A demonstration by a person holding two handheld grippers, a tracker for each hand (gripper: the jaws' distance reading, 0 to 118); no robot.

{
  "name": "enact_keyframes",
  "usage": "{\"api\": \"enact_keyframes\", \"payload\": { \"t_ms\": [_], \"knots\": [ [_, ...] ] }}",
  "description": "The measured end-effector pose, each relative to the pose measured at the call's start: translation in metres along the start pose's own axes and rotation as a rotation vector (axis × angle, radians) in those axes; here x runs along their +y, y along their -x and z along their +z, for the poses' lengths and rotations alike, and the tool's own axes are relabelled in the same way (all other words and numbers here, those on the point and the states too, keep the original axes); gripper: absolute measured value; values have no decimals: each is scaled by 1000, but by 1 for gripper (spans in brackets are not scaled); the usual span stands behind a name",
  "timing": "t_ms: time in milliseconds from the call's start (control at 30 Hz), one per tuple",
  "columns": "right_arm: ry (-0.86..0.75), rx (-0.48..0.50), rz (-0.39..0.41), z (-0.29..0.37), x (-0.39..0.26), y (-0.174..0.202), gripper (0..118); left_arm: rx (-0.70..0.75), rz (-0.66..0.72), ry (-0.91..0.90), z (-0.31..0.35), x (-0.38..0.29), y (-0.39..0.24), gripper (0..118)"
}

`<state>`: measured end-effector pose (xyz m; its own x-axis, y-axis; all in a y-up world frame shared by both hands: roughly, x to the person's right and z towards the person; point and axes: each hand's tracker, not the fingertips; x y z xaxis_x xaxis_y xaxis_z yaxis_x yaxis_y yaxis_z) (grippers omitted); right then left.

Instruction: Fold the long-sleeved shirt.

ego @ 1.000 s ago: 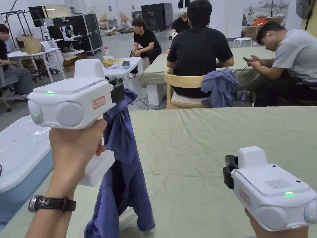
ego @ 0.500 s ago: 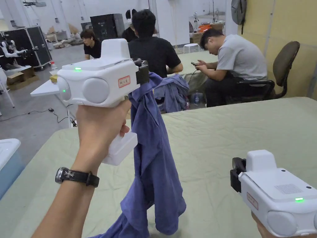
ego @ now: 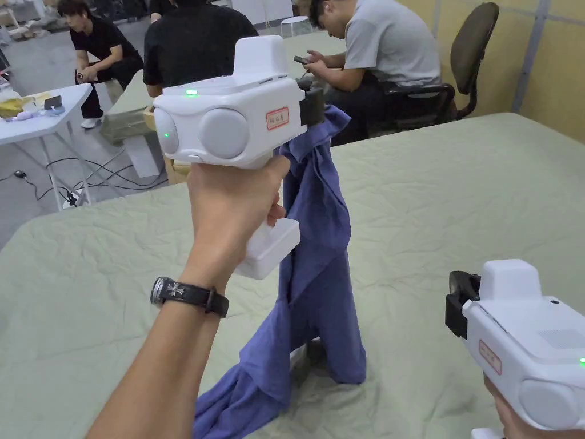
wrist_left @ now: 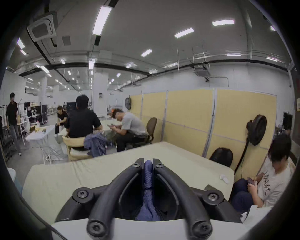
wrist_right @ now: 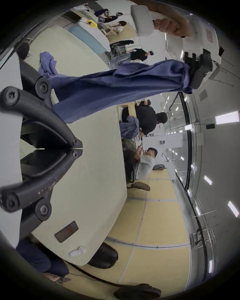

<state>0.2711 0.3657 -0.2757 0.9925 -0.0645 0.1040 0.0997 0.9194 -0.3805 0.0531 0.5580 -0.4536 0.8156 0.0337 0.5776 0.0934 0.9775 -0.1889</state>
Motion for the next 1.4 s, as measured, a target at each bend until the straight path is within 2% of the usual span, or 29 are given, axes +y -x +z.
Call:
{"api": "enact_keyframes", "payload": {
  "t_ms": [300, 500, 567, 600, 633, 667, 767, 867, 1000, 1233, 1400],
  "knots": [
    [94, -49, -35, -47, -29, -27, 1, -53, 85, 386, -117, -172, 4, 8],
    [166, -58, -38, -66, -52, -34, 1, -135, 131, 614, -160, -269, -22, 8],
    [184, -60, -39, -69, -58, -36, 1, -145, 128, 633, -165, -287, -32, 8],
    [190, -60, -38, -70, -60, -37, 1, -152, 130, 649, -167, -293, -35, 11],
    [195, -60, -36, -71, -61, -38, 1, -156, 127, 662, -170, -298, -39, 23],
    [200, -60, -33, -71, -62, -39, 1, -148, 118, 671, -173, -300, -41, 27],
    [199, -64, -31, -70, -61, -40, 1, -55, 59, 706, -173, -300, -44, 41],
    [190, -58, -39, -65, -55, -36, 1, -45, 70, 662, -154, -285, -38, 51],
    [159, -37, -25, -55, -43, -22, 1, -27, 52, 541, -101, -250, -24, 51],
    [93, 24, 45, -29, -23, 18, 1, 165, 38, 400, 38, -206, 29, 51],
    [64, 72, 93, -18, -19, 46, 1, 352, 119, 338, 143, -216, 80, 46]
  ]
}}
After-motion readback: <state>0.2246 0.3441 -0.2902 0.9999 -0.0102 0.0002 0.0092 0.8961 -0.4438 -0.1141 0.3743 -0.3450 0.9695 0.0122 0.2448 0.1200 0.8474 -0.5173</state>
